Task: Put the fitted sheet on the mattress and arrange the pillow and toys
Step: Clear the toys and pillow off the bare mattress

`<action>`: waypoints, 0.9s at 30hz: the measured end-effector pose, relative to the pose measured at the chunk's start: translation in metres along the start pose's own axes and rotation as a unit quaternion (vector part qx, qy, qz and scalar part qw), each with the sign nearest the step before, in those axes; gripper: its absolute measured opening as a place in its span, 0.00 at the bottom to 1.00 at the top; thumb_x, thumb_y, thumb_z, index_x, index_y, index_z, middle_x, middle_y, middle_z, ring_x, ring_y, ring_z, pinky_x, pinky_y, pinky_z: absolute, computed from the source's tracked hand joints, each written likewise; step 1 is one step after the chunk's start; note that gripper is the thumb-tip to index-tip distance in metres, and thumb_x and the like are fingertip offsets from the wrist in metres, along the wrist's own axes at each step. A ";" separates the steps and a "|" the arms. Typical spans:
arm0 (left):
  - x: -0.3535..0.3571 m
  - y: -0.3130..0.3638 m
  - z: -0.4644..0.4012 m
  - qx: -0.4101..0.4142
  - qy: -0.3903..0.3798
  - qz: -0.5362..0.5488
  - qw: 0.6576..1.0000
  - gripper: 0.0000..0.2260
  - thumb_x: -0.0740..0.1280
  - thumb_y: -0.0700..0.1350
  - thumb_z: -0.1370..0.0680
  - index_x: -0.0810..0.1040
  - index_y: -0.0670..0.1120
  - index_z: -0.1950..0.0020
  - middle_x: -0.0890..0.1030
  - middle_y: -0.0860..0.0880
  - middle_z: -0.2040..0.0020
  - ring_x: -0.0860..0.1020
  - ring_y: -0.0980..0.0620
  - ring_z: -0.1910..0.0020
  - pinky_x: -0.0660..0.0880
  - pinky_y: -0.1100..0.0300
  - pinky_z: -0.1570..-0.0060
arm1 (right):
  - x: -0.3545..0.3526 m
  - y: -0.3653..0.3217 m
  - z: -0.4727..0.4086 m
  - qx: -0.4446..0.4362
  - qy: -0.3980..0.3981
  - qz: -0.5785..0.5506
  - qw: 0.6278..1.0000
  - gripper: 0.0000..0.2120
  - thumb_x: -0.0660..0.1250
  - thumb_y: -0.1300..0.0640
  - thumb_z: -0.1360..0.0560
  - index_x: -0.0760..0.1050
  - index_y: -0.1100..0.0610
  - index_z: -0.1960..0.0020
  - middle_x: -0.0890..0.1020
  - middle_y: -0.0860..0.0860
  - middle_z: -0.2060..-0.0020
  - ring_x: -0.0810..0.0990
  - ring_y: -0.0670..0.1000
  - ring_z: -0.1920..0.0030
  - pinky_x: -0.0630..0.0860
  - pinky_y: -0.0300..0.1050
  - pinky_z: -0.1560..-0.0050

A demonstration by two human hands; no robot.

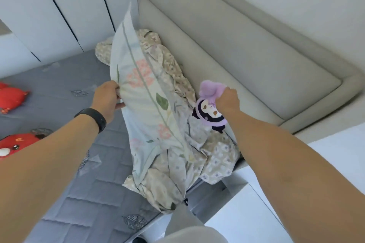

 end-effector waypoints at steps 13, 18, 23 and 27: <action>0.105 -0.074 -0.095 -0.088 -0.035 -0.061 0.994 0.09 0.59 0.42 0.21 0.78 0.44 0.46 0.80 0.47 0.58 0.81 0.47 0.58 0.83 0.49 0.55 | 0.128 0.077 -0.125 0.125 -0.126 -0.009 0.984 0.27 0.62 0.55 0.20 0.60 0.56 0.23 0.63 0.59 0.28 0.72 0.64 0.33 0.70 0.58 0.32; 0.147 -0.083 -0.096 -0.101 -0.078 -0.139 0.982 0.05 0.61 0.43 0.18 0.75 0.43 0.49 0.77 0.42 0.54 0.79 0.46 0.57 0.83 0.50 0.56 | 0.129 0.036 -0.124 0.040 -0.193 -0.076 0.977 0.29 0.66 0.52 0.20 0.63 0.61 0.22 0.67 0.58 0.26 0.70 0.61 0.28 0.68 0.47 0.33; 0.160 -0.095 -0.095 -0.107 -0.087 -0.178 0.974 0.04 0.62 0.44 0.19 0.73 0.45 0.51 0.74 0.44 0.51 0.74 0.46 0.53 0.80 0.49 0.50 | 0.108 -0.011 -0.085 0.090 -0.401 -0.275 0.869 0.27 0.64 0.32 0.25 0.74 0.47 0.33 0.77 0.46 0.34 0.78 0.55 0.37 0.75 0.50 0.40; 0.181 -0.084 -0.085 -0.108 -0.086 -0.123 0.983 0.06 0.61 0.43 0.20 0.73 0.45 0.55 0.76 0.43 0.47 0.76 0.44 0.46 0.81 0.54 0.57 | 0.088 -0.050 -0.041 -0.024 -0.499 -0.239 0.832 0.37 0.70 0.32 0.28 0.64 0.43 0.24 0.73 0.36 0.33 0.76 0.41 0.38 0.74 0.46 0.40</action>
Point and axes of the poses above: each hand's wrist, its own z-axis away from the middle knuckle, its own x-axis out of the palm, y = z × x, the point moved 9 cm from there along -z, towards the middle knuckle
